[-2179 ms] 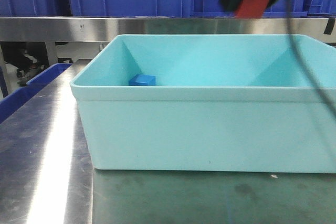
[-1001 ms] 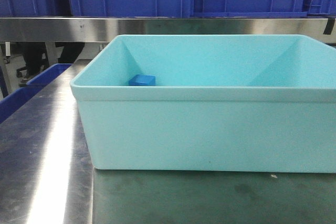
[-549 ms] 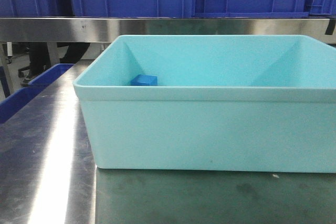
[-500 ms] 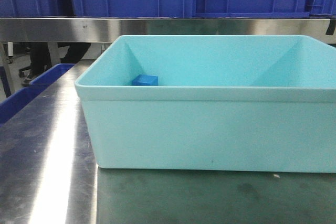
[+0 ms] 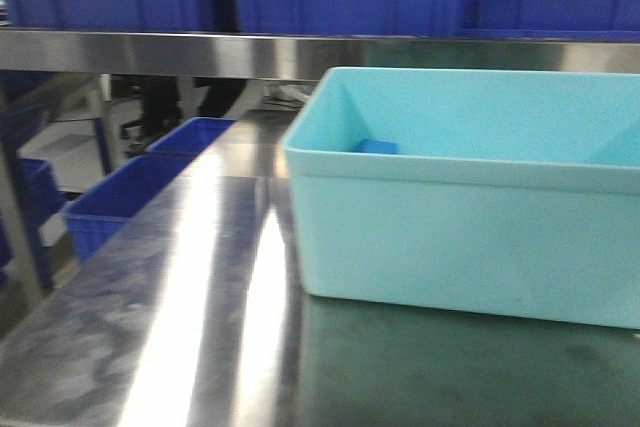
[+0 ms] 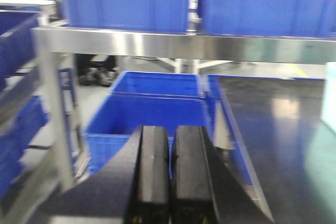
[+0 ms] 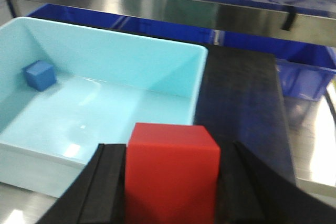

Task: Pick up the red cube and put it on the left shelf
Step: 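Drive the base away from the table holding the red cube in the right gripper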

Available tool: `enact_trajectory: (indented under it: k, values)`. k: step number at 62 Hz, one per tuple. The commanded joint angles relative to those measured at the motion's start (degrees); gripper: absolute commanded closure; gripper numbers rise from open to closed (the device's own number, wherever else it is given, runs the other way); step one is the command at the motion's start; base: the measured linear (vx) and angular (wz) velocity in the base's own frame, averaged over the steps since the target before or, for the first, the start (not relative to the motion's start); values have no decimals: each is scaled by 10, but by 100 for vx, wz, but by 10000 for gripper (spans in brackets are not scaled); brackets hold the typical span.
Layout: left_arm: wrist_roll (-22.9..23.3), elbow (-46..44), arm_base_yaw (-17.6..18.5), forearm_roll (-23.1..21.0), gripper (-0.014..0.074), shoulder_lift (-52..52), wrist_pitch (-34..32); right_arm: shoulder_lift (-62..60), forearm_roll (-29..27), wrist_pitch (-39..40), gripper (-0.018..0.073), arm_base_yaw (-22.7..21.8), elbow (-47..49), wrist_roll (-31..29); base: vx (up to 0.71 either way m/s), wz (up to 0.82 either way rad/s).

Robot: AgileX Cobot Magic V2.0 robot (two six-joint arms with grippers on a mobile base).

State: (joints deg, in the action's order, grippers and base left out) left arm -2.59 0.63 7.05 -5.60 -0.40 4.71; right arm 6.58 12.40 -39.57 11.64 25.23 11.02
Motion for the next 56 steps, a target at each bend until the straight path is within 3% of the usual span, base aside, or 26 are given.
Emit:
enact_trajectory:
  k: [1, 20, 56]
  values:
    - [3, 14, 3, -2, 496, -8, -52, 7, 14, 42, 380, -3, 14, -3, -6, 41]
    - [3, 14, 3, -2, 495, -8, -52, 7, 14, 42, 380, -3, 14, -3, -8, 50]
    - [3, 14, 3, -2, 496, -8, -52, 7, 14, 42, 380, -3, 14, -3, -12, 77]
